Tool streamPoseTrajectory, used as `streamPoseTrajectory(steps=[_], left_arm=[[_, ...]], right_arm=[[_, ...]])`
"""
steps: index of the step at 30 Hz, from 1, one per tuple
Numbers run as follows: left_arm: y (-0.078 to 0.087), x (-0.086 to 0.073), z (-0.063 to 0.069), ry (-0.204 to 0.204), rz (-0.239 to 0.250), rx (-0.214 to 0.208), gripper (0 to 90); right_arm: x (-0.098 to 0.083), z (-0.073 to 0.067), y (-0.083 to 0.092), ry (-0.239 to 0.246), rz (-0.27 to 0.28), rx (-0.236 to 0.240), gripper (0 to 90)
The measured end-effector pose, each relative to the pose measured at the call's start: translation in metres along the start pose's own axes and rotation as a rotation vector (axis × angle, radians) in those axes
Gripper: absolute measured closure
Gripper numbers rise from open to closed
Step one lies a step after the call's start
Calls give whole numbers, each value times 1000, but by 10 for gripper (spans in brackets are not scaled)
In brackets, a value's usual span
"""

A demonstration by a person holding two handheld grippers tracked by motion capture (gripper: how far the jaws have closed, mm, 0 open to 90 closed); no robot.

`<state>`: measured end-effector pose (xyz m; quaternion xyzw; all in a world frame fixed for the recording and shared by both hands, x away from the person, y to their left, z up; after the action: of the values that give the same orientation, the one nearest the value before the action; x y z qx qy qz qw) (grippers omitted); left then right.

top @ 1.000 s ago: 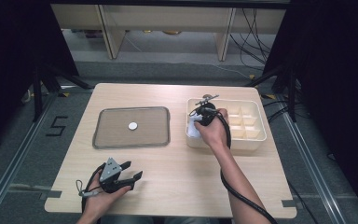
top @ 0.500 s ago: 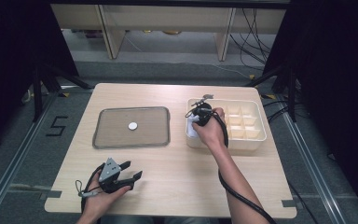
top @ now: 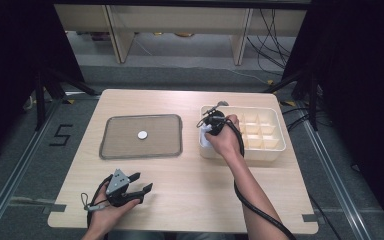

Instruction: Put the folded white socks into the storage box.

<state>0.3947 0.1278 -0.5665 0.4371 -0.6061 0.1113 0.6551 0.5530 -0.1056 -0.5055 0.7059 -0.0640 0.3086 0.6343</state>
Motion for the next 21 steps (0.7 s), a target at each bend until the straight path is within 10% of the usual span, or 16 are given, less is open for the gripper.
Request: streamPoseTrajectory(steps=[21], left_arm=[[0, 0, 0, -1, 0, 0, 364]], right_arm=[[-6, -4, -3, -14, -30, -13, 678]])
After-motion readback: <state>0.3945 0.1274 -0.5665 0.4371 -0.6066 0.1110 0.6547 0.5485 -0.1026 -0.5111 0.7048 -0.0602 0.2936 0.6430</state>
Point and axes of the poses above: each handheld gripper's, and its own axes: y roughly backward along the jaws, x roughly out of its top, z roughly to its right, the point moved 10 cm from there along -y, roughly forward along the jaws, and after that the axes turned 13 degrees about -y, right-handed, at the moved point
